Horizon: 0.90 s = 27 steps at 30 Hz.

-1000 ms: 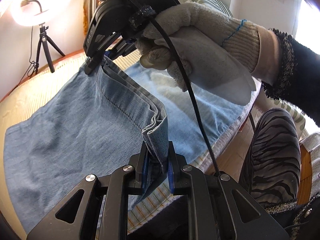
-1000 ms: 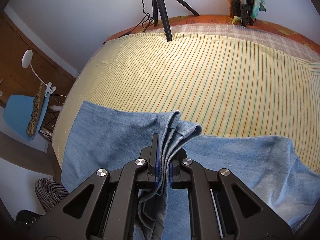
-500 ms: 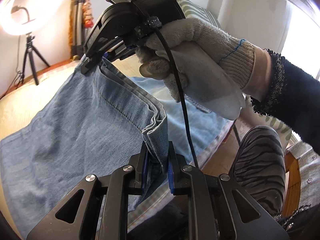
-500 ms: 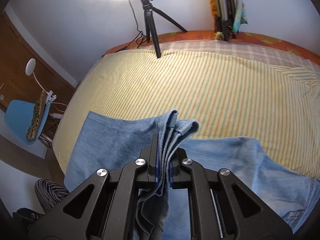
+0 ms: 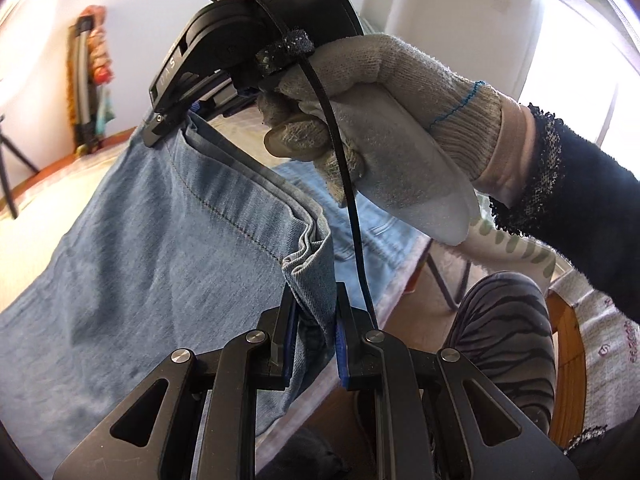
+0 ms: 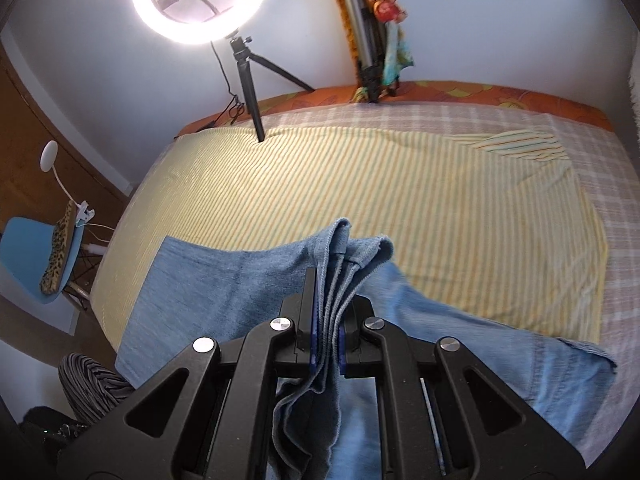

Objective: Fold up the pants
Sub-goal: 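Lift the jeans with both grippers and fold the hem over lengthwise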

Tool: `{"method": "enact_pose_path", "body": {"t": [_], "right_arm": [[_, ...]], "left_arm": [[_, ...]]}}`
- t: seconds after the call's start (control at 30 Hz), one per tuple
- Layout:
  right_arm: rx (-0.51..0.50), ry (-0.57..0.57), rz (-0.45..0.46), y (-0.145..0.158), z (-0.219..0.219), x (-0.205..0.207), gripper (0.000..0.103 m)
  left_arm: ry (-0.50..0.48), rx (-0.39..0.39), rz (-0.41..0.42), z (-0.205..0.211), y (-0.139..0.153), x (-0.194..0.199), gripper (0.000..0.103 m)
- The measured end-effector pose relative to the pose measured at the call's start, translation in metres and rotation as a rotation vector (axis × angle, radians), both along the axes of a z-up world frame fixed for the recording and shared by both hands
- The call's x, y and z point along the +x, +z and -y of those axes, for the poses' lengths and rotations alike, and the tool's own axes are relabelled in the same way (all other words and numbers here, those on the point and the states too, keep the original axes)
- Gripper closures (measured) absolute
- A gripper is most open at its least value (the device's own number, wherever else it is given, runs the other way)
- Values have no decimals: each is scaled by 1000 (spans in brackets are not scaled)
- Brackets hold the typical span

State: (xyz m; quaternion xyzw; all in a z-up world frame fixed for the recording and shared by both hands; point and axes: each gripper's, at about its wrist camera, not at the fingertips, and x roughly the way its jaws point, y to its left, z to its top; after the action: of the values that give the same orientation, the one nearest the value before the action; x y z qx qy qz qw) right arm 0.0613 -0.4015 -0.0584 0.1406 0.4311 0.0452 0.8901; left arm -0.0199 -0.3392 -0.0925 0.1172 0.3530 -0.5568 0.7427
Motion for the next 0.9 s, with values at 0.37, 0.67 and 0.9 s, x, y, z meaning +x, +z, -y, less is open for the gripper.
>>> {"method": "enact_pose_path", "body": {"t": [0.37,0.67,0.9], "right_arm": [[-12,-104,12,3,63,-41,95],[-16,-196,10,0,118,-79,95],[0,-225,-9,-20,146,-90,95]], "left_arm": [[-116,-18,-12,47,3,-9,89],[-207,-27,-20,88,5,-24,89],[-243,4,-39,114,-10,-24,89]]}}
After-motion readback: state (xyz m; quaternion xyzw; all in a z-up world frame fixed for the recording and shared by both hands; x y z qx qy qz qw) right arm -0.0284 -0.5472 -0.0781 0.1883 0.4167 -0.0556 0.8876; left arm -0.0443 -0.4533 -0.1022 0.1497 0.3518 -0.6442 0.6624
